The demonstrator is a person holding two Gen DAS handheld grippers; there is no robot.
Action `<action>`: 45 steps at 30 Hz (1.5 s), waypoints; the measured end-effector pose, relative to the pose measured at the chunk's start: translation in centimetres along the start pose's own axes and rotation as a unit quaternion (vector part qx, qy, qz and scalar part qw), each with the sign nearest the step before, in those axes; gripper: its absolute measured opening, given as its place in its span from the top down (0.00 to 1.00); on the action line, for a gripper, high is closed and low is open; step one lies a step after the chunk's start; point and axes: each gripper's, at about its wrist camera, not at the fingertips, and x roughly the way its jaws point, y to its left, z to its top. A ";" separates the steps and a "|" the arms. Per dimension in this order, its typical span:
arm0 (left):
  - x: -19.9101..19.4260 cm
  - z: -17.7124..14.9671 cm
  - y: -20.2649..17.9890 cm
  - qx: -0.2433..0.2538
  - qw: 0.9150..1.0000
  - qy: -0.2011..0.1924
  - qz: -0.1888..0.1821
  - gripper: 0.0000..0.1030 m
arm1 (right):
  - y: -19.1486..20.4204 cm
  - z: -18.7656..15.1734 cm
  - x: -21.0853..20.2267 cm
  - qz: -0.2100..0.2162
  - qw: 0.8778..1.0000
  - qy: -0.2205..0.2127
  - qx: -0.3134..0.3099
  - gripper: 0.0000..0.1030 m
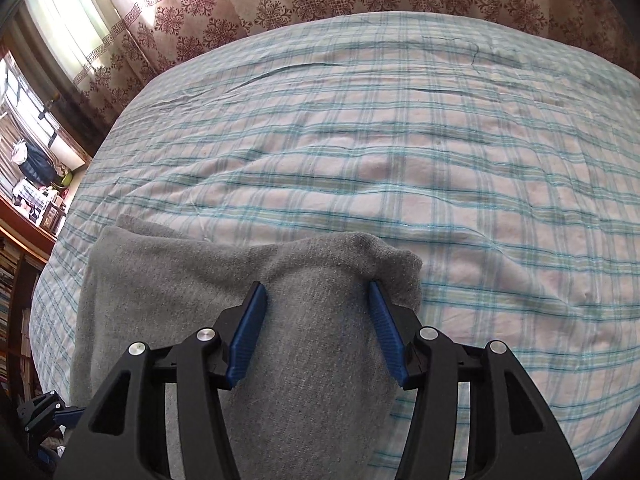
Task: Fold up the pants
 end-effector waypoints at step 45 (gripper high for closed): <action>6.1 6.4 10.4 -0.131 0.988 0.059 -0.052 0.24 | -4.7 -10.3 -2.2 0.181 0.970 0.059 0.149 0.17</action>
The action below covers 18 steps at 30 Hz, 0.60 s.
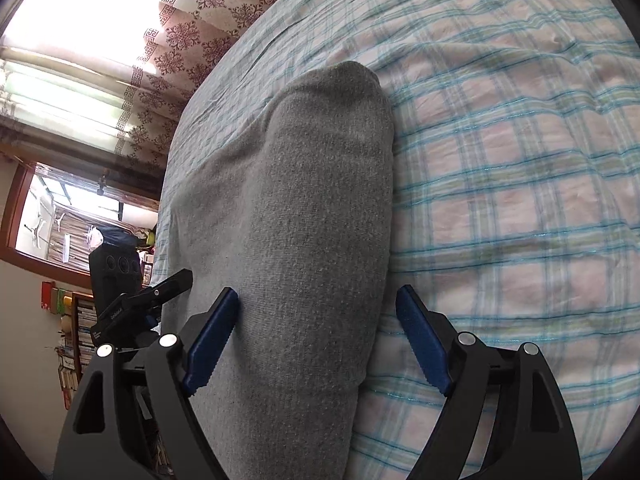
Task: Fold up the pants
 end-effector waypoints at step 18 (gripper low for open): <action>-0.1 -1.0 -1.5 0.019 1.000 -0.021 -0.012 0.56 | 3.3 1.5 2.8 -0.010 0.998 0.025 -0.065 0.49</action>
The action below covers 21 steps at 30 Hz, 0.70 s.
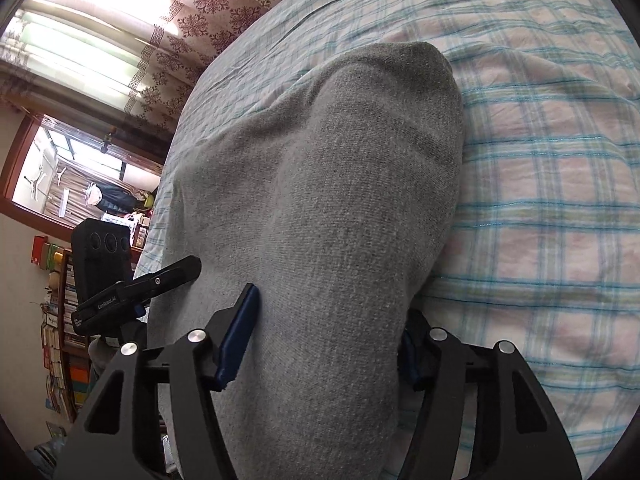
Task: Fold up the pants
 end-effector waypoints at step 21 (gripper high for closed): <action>0.9 3.0 -11.1 0.084 0.996 -0.017 -0.019 0.60 | 1.0 3.1 -12.4 -0.017 0.993 -0.105 -0.059 0.64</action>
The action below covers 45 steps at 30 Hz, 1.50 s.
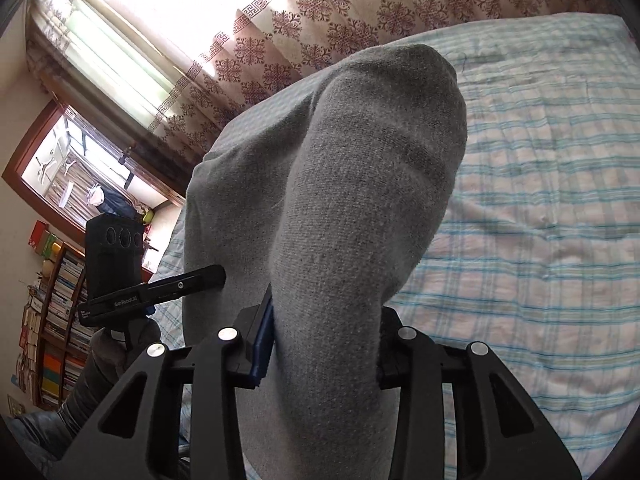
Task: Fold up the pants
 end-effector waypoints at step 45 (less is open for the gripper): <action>30.9 5.2 -22.9 0.179 0.973 0.101 0.101 0.22 | -28.4 0.5 -17.5 -0.270 0.945 -0.135 0.126 0.37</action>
